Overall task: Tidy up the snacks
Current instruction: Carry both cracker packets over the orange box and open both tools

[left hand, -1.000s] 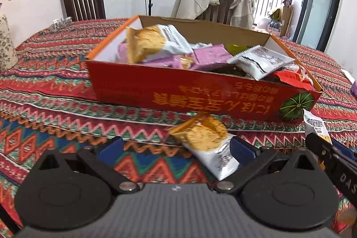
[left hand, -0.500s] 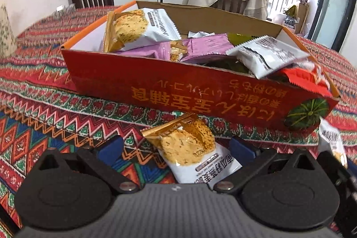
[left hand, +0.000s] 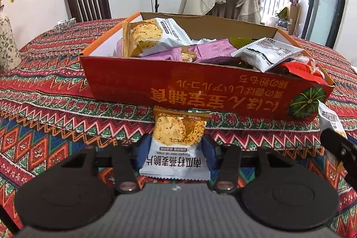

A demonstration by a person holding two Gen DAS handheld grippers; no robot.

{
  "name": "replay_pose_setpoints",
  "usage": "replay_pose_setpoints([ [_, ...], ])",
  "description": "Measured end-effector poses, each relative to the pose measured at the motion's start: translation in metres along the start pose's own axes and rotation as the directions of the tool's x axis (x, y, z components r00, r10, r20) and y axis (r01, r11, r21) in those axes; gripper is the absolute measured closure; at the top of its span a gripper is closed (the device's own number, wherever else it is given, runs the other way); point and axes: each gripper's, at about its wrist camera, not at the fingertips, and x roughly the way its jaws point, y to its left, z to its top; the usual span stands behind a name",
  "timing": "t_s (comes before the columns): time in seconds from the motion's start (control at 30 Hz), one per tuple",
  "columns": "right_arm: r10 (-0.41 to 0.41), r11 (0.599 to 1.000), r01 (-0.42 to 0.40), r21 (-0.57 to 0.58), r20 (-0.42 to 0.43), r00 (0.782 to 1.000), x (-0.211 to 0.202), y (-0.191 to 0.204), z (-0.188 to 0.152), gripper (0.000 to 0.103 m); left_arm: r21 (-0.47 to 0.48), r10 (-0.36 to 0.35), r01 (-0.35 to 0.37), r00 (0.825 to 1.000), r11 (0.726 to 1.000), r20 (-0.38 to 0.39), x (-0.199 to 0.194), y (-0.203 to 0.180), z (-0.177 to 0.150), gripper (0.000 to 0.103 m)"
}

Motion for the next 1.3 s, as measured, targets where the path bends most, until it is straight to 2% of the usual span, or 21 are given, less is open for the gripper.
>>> replay_pose_setpoints([
  [0.37, 0.019, 1.000, -0.018, -0.020, 0.010, 1.000, -0.002, 0.003, -0.001, 0.061, 0.043, -0.051, 0.048, 0.996, 0.998, 0.075, -0.027, 0.008, -0.002, 0.057],
  [0.57, 0.036, 0.994, -0.033, -0.106, 0.030, 0.999, -0.012, 0.018, -0.005, 0.061, 0.062, -0.067, 0.058, 0.986, 0.996, 0.151, -0.053, 0.020, -0.001, 0.057],
  [0.8, 0.050, 0.982, -0.028, -0.187, 0.113, 0.992, -0.038, 0.034, -0.007, 0.061, 0.059, -0.116, 0.106, 0.971, 0.993, 0.210, -0.069, 0.029, 0.012, 0.057],
  [1.03, 0.045, 0.971, 0.008, -0.239, 0.216, 0.975, -0.052, 0.050, 0.027, 0.061, 0.049, -0.146, 0.137, 0.951, 0.989, 0.272, -0.075, 0.030, 0.038, 0.057],
  [1.3, 0.048, 0.965, 0.027, -0.261, 0.277, 0.960, -0.024, 0.069, 0.080, 0.061, 0.018, -0.145, 0.148, 0.933, 0.989, 0.330, -0.065, 0.027, 0.077, 0.057],
])
